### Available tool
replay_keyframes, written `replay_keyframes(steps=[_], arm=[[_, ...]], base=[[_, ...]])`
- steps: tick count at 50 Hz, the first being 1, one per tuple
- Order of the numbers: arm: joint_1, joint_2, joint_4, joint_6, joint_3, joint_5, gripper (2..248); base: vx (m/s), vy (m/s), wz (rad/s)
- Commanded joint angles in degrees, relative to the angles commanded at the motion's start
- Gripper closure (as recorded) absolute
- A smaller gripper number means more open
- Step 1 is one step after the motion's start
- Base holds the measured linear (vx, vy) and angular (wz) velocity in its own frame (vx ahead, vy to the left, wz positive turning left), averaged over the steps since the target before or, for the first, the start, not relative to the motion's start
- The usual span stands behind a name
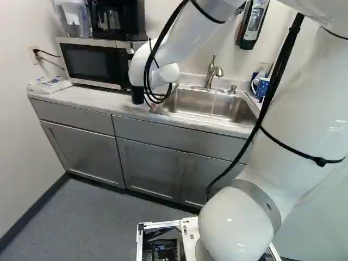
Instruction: Rinse the cup and place it in the tray
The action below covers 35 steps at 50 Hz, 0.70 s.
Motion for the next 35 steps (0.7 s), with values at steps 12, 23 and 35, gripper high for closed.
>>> replay_keyframes(steps=[12,23,35], arm=[[0.00,-1.30,1.10,0.00,0.24,4.28,3],[0.00,-2.46,2.12,0.00,0.46,8.21,3],[0.00,-3.72,2.92,0.00,0.71,10.90,3]], base=[[0.000,0.000,0.000],[0.000,0.000,0.000],[0.000,0.000,0.000]])
